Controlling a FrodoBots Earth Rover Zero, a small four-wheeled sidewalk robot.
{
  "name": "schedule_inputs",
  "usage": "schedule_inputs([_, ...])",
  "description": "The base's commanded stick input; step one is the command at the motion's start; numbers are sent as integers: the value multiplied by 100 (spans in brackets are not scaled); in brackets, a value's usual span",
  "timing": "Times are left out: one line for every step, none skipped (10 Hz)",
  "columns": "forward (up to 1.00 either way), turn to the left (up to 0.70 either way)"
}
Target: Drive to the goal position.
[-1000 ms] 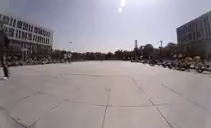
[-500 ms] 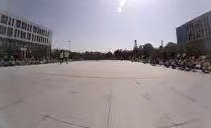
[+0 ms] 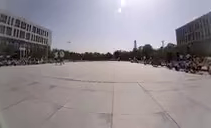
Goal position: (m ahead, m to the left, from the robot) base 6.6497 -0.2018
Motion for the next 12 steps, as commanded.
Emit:
schedule_inputs([100, 0])
schedule_inputs([100, 0])
schedule_inputs([100, 0])
schedule_inputs([100, 0])
schedule_inputs([100, 0])
schedule_inputs([100, 0])
schedule_inputs([100, 0])
schedule_inputs([100, 0])
schedule_inputs([100, 0])
schedule_inputs([100, 0])
schedule_inputs([100, 0])
schedule_inputs([100, 0])
